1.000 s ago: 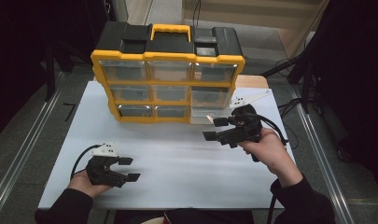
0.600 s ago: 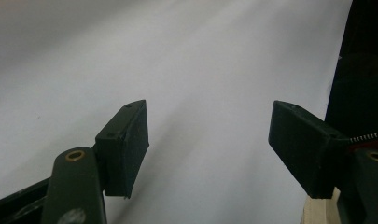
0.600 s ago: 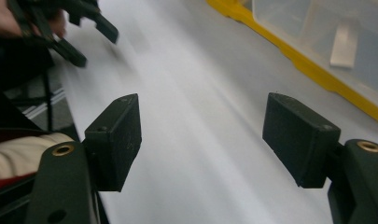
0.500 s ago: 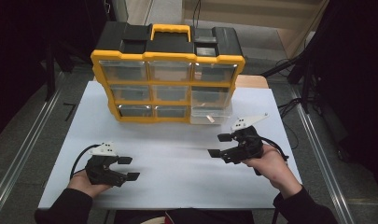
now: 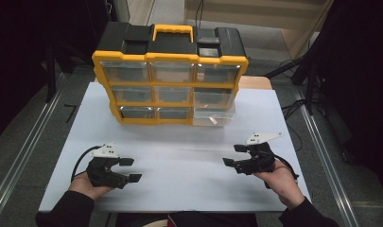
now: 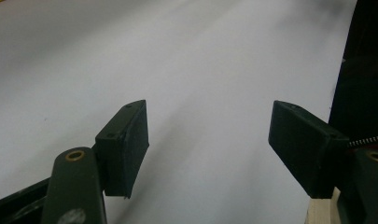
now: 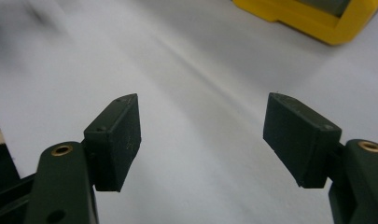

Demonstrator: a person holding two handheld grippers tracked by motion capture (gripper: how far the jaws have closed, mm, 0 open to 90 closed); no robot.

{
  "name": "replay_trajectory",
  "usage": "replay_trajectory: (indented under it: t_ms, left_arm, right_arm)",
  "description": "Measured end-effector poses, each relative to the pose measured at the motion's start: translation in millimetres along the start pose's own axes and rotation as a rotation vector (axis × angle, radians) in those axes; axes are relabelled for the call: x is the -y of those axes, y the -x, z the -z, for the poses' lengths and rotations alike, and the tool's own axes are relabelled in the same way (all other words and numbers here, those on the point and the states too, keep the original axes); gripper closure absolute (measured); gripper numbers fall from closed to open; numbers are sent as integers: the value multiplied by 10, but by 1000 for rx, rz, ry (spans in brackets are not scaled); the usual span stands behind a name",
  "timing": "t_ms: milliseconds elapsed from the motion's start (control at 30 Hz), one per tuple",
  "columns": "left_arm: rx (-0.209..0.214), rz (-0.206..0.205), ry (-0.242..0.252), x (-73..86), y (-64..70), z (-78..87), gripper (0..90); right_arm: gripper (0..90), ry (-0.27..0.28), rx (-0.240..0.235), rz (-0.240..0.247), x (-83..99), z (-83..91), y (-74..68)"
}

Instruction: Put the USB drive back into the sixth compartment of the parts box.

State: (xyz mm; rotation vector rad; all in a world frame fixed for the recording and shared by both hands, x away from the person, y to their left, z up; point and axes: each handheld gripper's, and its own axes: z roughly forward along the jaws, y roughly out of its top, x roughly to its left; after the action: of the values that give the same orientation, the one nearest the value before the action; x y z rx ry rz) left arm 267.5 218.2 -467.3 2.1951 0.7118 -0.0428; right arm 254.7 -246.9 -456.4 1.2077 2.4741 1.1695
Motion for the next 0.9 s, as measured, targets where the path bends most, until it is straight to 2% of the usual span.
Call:
replay_trajectory:
  t_ms: [100, 233, 367, 500, 833, 900]
  left_arm:
    - [-5, 4, 7, 1, 1, 3, 296]
    - [-1, 19, 38, -3, -6, 13, 284]
    - [-2, 28, 49, -4, -10, 26, 282]
    - [3, 21, 44, -7, -3, 19, 282]
    - [0, 18, 43, -6, 3, 19, 282]
    - [-1, 20, 48, -6, 3, 21, 282]
  right_arm:
    - [259, -4, 16, 6, 86, -14, 21]
    - [259, -7, 22, -34, 201, -24, 34]
    - [259, -20, 29, -31, 296, -16, 53]
    - [259, -16, 33, -65, 313, -2, 78]
    - [259, -26, 33, -54, 308, -12, 74]
    - [259, -23, 51, -65, 306, -2, 89]
